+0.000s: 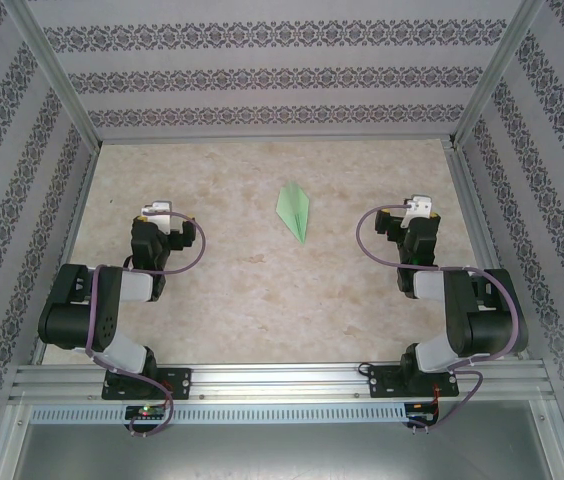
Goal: Fold a paper plane with a square sheet of paper (pick it up from the middle)
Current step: Reset both arms
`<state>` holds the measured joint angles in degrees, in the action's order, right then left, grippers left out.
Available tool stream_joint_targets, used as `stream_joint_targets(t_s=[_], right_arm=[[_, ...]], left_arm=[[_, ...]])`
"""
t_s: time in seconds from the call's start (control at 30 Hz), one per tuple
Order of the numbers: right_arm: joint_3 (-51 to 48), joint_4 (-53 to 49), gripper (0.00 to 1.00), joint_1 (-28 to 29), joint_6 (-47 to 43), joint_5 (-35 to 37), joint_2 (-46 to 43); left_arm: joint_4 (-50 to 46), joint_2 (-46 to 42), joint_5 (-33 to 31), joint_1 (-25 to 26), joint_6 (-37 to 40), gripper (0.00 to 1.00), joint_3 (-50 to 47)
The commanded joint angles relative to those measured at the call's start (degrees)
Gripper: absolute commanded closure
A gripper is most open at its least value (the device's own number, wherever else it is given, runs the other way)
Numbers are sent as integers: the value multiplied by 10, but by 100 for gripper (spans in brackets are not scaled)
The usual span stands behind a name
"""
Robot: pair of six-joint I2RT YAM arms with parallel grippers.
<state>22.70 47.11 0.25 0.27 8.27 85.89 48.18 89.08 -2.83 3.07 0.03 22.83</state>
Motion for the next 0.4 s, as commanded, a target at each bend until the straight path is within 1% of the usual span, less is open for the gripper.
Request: stream_joint_targets(t_s=[0.0,0.37], right_arm=[[-2,25,2,-4,1,-12,1],[-7,32,2,-4,-1,-13,-1]], left_arm=[[-13,3,12,4,18,0,12],[-13,4,13,4,18,0,13]])
